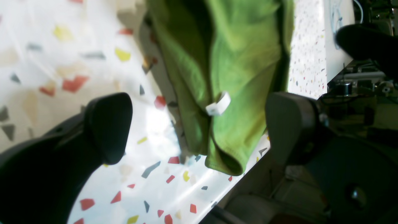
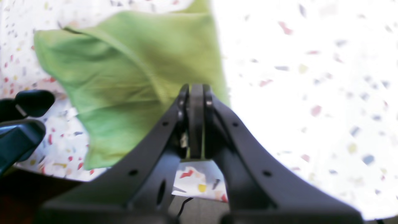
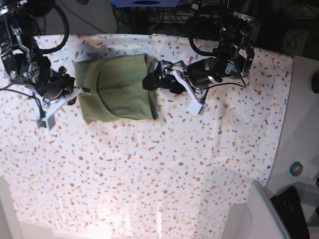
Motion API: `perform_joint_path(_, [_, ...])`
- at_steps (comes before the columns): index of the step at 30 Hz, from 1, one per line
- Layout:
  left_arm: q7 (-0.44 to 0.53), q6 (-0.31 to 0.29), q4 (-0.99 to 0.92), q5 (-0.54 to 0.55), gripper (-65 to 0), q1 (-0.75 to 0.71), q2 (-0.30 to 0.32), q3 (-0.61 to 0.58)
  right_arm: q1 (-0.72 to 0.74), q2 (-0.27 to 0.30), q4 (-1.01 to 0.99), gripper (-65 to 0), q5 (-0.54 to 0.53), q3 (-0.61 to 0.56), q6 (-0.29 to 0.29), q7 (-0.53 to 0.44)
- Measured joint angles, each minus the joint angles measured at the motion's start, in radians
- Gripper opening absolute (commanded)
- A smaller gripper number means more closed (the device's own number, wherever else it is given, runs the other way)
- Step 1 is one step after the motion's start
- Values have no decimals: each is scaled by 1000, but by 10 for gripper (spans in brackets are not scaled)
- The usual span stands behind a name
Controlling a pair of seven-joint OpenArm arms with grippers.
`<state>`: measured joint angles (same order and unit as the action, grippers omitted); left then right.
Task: Layout the t-shirt on the table in an organized manner, then fold the t-shirt properly
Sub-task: 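Grasp the green bundle's edge with the left gripper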
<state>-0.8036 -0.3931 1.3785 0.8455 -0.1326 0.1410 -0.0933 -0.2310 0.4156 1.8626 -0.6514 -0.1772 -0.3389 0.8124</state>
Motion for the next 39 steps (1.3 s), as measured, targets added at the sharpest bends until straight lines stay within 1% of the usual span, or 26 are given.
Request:
perform_joint_path(2, [7,0,-31,-4,0,23,-7,0,-2,0,0,-650,0,13,0,1])
perform_joint_path(5, [14,2,-66,-118,0,46,-20,-42,-6,-2,0,-650,-3,43,0,-1])
perform_joint_path(8, [72,-5,-92,-169,0,41,-65,-66,-11,-2,0,-650,0,51,0,-1])
perform_joint_path(10, [102,-7,-137,-163,0,47,-94,-69,-11,-2,0,-650,-2,51,0,-1])
perform_joint_path(12, [105,-29,-166,-151,0,54,-96,-65,-11,-2,0,-650,0,51,1,-1])
perform_joint_path(14, [103,-35,-194,-137,0,73,-97,-66,-11,-3,0,-650,0,51,1,-1])
perform_joint_path(18, [104,-30,-220,-142,0,103,-110,-66,-11,-2,0,-650,-2,51,1,-2])
perform_joint_path(22, [115,-30,-262,-142,-2,144,-109,-126,-17,-3,0,-650,-3,51,1,-55])
perform_joint_path(23, [116,-30,-278,-142,-26,158,-110,-143,-22,-2,0,-650,-3,51,1,-69])
perform_joint_path(24, [117,-27,-293,-147,-72,170,-113,-151,-28,1,0,-650,-3,51,1,-77])
perform_joint_path(26, [129,-23,-319,-154,-204,179,-119,-152,-39,4,0,-650,-3,51,1,-88])
perform_joint_path(28, [124,-22,-338,-157,-382,182,-118,-154,-47,2,0,-650,-5,64,3,-86])
perform_joint_path(31, [105,-7,-356,-166,-640,181,-116,-150,-61,-2,0,-650,-6,127,7,-88])
perform_joint_path(33, [99,8,-359,-163,-650,186,-113,-152,-66,1,0,-650,3,161,6,-88])
perform_joint_path(36, [85,64,-357,-157,-650,205,-106,-165,-67,-1,0,-650,-1,193,7,-87])
perform_joint_path(38, [88,76,-355,-149,-650,230,-73,-198,-75,-2,0,-650,-4,213,7,-89])
perform_joint_path(39, [92,76,-355,-146,-650,252,-42,-246,-84,-2,0,-650,-2,224,7,-89])
